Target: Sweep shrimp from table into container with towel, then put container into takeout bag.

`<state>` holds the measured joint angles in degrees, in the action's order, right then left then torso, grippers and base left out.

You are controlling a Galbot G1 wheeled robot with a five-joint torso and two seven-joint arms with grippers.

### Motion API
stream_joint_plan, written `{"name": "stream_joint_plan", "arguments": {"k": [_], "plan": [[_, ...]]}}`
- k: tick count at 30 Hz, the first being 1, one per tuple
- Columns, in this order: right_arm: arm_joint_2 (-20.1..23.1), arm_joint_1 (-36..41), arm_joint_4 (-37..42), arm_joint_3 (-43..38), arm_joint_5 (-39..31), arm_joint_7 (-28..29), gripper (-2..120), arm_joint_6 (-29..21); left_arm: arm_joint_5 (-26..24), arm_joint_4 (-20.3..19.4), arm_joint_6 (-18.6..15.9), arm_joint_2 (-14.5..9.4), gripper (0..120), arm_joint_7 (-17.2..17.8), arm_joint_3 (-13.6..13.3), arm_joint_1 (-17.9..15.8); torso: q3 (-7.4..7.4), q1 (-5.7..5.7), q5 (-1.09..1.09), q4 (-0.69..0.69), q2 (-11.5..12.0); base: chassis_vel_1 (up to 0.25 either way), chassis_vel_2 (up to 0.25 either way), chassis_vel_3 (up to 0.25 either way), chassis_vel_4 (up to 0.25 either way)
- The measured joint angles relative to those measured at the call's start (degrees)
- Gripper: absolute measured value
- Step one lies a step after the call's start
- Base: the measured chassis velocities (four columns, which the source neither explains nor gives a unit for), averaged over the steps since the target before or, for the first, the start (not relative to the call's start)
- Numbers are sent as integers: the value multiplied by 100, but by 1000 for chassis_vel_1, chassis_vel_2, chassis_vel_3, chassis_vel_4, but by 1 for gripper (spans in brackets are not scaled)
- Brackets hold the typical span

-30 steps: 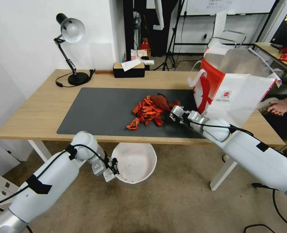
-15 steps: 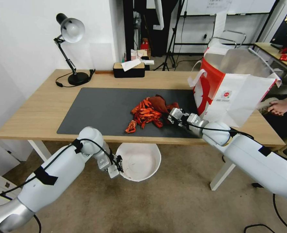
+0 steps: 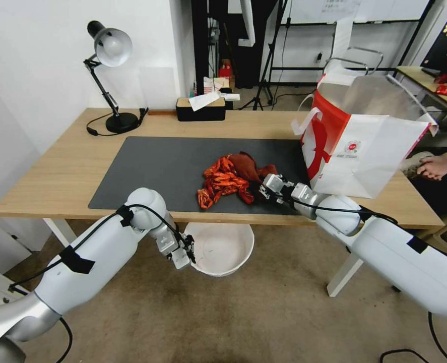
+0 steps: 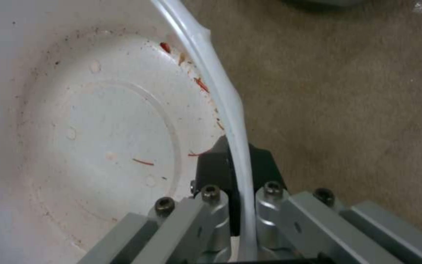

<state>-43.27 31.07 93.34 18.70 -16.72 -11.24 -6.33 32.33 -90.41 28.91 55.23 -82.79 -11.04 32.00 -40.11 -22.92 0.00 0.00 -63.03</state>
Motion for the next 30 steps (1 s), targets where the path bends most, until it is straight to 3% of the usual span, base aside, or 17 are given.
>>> {"name": "stream_joint_plan", "arguments": {"k": [12, 30], "plan": [[81, 277, 263, -111, 21, 5, 8, -3, -9, -130, 19, -206, 0, -15, 33, 65, 0, 0, 0, 0, 1, 0, 0, 0, 0], [286, 767, 690, -374, 95, -5, 8, 16, 3, -152, 42, -234, 0, -1, 42, 91, 0, 0, 0, 0, 1, 0, 0, 0, 0]]}}
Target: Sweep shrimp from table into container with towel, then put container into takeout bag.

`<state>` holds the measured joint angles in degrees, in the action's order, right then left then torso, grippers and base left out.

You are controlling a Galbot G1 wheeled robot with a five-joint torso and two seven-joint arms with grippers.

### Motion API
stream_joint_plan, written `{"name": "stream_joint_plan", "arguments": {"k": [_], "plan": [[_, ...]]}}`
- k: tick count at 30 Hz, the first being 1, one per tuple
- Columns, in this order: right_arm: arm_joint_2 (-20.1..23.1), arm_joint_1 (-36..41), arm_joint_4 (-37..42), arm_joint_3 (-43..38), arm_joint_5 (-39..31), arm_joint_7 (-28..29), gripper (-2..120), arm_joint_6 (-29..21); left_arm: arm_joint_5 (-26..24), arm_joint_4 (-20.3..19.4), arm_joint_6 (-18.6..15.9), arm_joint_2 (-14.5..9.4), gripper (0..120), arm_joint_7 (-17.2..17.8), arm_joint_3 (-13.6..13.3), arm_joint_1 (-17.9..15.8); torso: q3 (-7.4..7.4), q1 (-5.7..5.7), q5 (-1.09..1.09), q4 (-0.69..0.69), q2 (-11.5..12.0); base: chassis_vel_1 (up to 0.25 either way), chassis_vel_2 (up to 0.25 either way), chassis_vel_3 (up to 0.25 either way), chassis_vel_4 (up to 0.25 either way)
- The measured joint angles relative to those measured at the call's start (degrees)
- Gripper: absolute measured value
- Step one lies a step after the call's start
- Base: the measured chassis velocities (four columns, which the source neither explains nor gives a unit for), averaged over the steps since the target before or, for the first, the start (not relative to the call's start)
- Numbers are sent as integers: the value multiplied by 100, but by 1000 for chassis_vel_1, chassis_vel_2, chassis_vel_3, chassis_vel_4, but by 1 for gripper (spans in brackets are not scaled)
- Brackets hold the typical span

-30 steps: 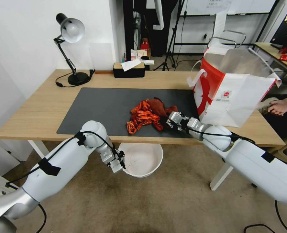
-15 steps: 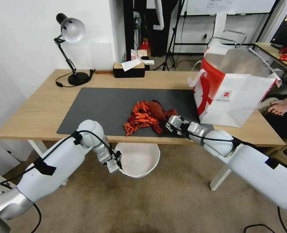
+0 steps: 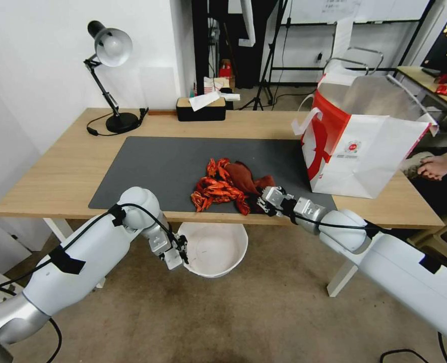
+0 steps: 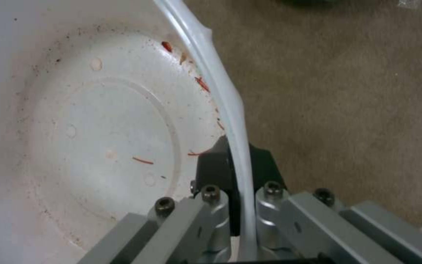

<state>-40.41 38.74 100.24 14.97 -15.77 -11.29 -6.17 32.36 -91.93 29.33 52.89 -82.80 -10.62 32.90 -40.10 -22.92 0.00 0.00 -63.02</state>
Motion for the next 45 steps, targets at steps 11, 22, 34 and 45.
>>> {"name": "stream_joint_plan", "arguments": {"k": [11, 22, 34, 45], "plan": [[113, 369, 321, -170, 79, -47, 8, 35, 10, -79, 2, -49, 0, 10, 19, 69, 0, 0, 0, 0, 0, 0, 0, 0, 0], [216, 669, 573, -368, 146, -69, 8, 34, 12, -117, -10, -85, 0, 14, 38, 72, 0, 0, 0, 0, 0, 0, 0, 0, 0], [337, 1114, 886, -637, 253, -99, 8, 58, 11, -203, -22, -142, 0, 18, 91, 124, 0, 0, 0, 0, 0, 0, 0, 0, 0], [352, 1689, 1155, -1015, 406, -139, 8, 118, 16, -303, -32, -225, 0, 18, 146, 231, 0, 0, 0, 0, -1, 0, 0, 0, 0]]}}
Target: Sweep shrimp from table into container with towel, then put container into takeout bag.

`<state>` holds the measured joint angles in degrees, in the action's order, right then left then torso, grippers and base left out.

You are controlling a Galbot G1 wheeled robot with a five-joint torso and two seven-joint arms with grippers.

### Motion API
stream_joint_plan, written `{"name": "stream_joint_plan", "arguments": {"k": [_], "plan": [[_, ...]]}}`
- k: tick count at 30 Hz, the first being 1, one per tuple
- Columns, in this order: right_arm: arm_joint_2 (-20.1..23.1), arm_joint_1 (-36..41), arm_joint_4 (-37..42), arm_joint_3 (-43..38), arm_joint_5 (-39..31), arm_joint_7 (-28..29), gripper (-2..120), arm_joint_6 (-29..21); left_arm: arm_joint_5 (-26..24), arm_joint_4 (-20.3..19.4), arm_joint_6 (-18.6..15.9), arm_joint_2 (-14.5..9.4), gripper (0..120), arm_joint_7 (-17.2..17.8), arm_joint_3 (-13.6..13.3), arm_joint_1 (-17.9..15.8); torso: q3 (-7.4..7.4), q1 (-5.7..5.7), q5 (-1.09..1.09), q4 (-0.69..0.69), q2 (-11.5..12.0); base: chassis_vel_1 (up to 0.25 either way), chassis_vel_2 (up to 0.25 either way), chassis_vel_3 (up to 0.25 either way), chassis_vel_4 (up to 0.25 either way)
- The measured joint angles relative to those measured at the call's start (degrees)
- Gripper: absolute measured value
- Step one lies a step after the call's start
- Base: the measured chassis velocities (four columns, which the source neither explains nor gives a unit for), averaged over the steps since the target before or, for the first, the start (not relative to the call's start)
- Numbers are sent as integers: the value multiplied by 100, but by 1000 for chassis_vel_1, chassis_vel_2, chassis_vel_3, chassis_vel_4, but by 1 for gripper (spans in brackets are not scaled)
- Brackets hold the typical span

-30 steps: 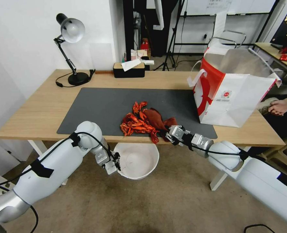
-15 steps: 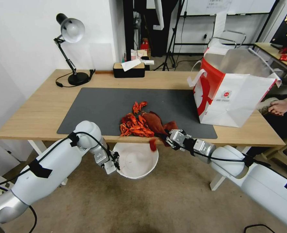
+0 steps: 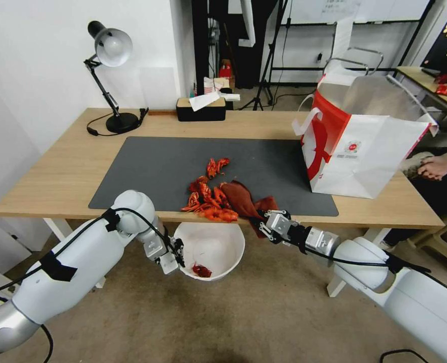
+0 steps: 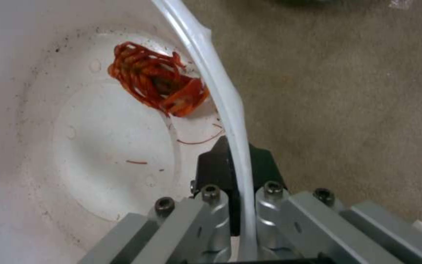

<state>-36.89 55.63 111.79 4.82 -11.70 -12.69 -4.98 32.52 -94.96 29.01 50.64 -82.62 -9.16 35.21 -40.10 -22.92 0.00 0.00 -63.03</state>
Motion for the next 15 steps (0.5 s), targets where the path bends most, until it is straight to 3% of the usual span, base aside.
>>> {"name": "stream_joint_plan", "arguments": {"k": [15], "plan": [[91, 500, 390, -311, 76, -45, 8, 22, 2, -54, -15, -11, 0, 1, 44, 11, -1, 0, 0, 0, 0, 0, 0, 0, 0]]}}
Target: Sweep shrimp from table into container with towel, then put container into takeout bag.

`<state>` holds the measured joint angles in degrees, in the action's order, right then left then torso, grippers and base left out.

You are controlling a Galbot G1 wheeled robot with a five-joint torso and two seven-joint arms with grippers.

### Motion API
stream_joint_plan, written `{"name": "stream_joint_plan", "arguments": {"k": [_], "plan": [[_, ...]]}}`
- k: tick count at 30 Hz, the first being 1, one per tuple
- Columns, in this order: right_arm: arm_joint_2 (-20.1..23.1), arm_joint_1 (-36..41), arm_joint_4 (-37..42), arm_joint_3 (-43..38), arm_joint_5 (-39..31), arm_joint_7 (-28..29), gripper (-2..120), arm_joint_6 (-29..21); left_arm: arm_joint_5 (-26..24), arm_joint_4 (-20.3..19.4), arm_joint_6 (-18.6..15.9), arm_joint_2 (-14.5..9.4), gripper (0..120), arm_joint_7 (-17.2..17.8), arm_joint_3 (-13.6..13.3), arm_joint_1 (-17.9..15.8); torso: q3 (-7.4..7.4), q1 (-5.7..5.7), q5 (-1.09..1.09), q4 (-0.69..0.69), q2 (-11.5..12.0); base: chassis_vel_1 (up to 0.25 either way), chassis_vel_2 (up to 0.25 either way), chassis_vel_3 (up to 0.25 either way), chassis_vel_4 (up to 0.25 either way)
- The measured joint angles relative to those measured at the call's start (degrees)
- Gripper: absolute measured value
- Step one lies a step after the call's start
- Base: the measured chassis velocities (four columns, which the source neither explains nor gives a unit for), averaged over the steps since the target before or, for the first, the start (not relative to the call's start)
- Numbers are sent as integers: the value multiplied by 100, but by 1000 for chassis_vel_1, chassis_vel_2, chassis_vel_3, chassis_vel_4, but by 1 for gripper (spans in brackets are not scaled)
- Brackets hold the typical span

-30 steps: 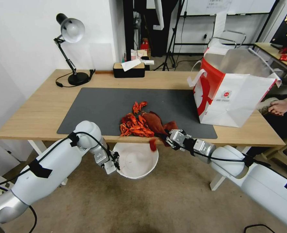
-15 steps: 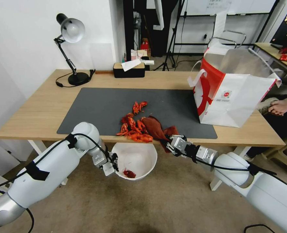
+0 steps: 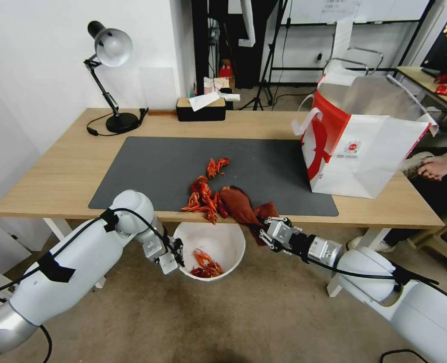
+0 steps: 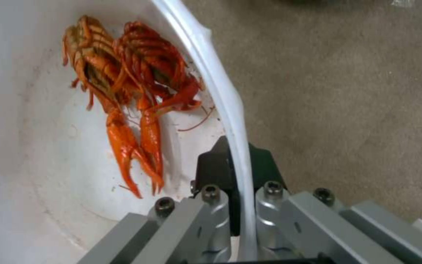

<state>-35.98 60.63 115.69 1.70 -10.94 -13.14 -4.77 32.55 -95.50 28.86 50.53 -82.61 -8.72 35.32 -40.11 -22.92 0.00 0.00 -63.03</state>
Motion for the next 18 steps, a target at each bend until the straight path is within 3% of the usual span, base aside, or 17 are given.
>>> {"name": "stream_joint_plan", "arguments": {"k": [18], "plan": [[91, 853, 389, -411, 171, -194, 8, 87, 0, 5, -6, 79, 0, -2, -51, -54, 0, 0, 0, 0, 0, 0, 0, 0, 0]]}}
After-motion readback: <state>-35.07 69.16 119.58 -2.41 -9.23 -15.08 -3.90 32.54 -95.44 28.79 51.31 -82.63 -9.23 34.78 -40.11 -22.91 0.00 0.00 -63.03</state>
